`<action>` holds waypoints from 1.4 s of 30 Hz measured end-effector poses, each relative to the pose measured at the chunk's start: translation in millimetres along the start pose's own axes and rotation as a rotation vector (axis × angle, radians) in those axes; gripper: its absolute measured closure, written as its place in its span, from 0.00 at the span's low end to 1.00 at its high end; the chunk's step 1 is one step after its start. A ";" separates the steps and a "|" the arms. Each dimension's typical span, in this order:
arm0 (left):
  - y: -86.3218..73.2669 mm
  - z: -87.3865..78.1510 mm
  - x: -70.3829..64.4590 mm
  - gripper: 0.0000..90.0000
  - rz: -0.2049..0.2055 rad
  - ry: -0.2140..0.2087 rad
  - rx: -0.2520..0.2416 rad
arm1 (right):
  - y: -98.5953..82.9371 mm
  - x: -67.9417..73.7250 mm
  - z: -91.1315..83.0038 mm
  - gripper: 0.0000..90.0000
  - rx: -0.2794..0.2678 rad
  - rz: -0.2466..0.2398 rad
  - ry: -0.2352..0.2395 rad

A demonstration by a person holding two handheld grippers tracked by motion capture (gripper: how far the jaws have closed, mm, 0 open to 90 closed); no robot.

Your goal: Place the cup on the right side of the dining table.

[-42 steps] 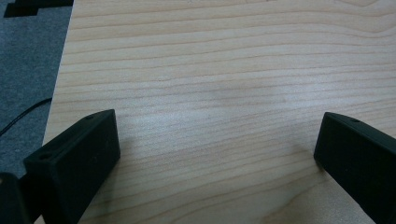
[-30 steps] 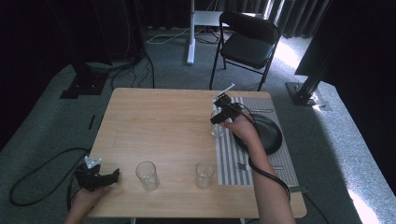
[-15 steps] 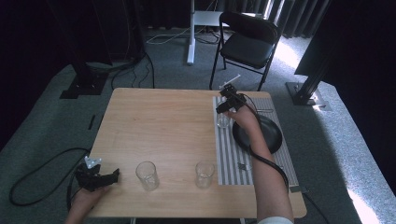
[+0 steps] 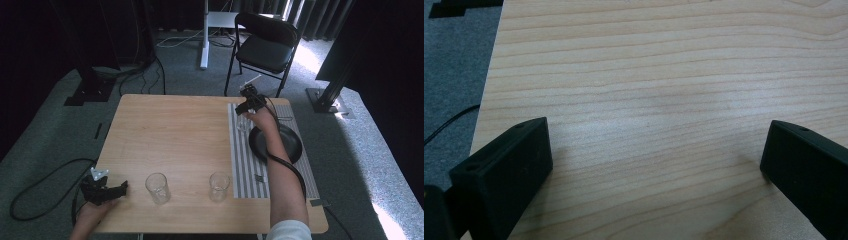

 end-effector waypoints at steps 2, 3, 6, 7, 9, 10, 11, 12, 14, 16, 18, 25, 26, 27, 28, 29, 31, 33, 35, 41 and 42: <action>0.0 0.0 0.0 0.01 0.000 0.000 0.000 | 1.4 -2.7 3.1 0.31 0.003 0.012 -0.005; 0.0 0.0 -0.1 0.01 -0.002 0.000 -0.001 | 2.3 -3.9 5.1 0.31 0.007 0.020 -0.004; -0.6 -0.3 0.0 0.01 -0.005 0.001 -0.002 | 4.1 -5.3 8.8 0.31 0.018 0.019 0.002; -0.6 -0.4 0.0 0.01 -0.005 0.002 -0.002 | 5.3 -5.9 9.2 0.31 0.017 0.023 0.000; -0.6 -0.4 0.0 0.01 -0.005 0.001 -0.001 | 6.8 -6.0 10.5 0.31 0.025 0.014 -0.009; -0.6 -0.3 0.1 0.01 -0.005 0.001 -0.002 | 7.3 -6.4 11.3 0.31 0.028 0.014 -0.010; -0.6 -0.3 0.0 0.01 -0.005 0.001 -0.002 | 7.7 -6.9 12.5 0.31 0.029 0.019 -0.006; -0.6 -0.3 0.1 0.01 -0.005 0.001 -0.001 | 8.0 -7.9 14.0 0.31 0.030 0.033 0.002; -0.6 -0.3 0.0 0.01 -0.006 0.002 -0.002 | 6.6 -7.6 17.9 0.31 0.046 0.025 0.001; -0.7 -0.3 0.0 0.01 -0.005 0.002 -0.002 | 5.5 -7.8 22.5 0.31 0.059 0.027 0.001; -0.7 -0.4 0.1 0.01 -0.005 0.002 -0.002 | 5.9 -8.7 24.0 0.31 0.050 0.038 0.010; -1.1 -0.6 0.2 0.01 -0.006 0.003 -0.001 | 5.2 -10.3 24.5 0.31 0.046 0.062 0.023; -1.1 -0.6 0.2 0.01 -0.006 0.003 -0.001 | 4.5 -10.6 24.6 0.31 0.045 0.068 0.028; -1.2 -0.6 0.1 0.01 -0.006 0.002 -0.001 | 4.5 -10.6 24.6 0.31 0.045 0.068 0.028; -1.2 -0.6 0.1 0.01 -0.006 0.003 -0.001 | 2.9 -11.8 24.6 0.31 0.049 0.077 0.031; -1.2 -0.7 0.1 0.01 -0.007 0.003 -0.001 | 1.5 -12.7 24.3 0.30 0.044 0.075 0.020; -1.3 -0.7 0.1 0.01 -0.007 0.003 -0.001 | 0.5 -12.3 24.2 0.28 0.042 0.076 0.026; -1.4 -0.8 0.1 0.01 -0.007 0.003 -0.002 | -1.9 -11.8 24.4 0.23 0.039 0.087 0.040; -1.4 -0.8 0.1 0.01 -0.007 0.003 -0.002 | -3.6 -11.7 24.7 0.20 0.036 0.092 0.040; -1.4 -0.8 0.2 0.01 -0.007 0.003 -0.002 | -11.5 -8.4 27.0 0.16 0.034 0.103 0.067; -1.4 -0.8 0.2 0.01 -0.007 0.003 -0.002 | -11.5 -8.4 27.0 0.16 0.034 0.103 0.067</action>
Point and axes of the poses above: each handheld gripper's, and its own axes: z roughly forward along the jaws, y roughly out of its top, x roughly to its left, the point moved 10 cm from there along z, roughly forward along the jaws, and after that the axes turned 14 degrees about x, right-handed, at the moved point
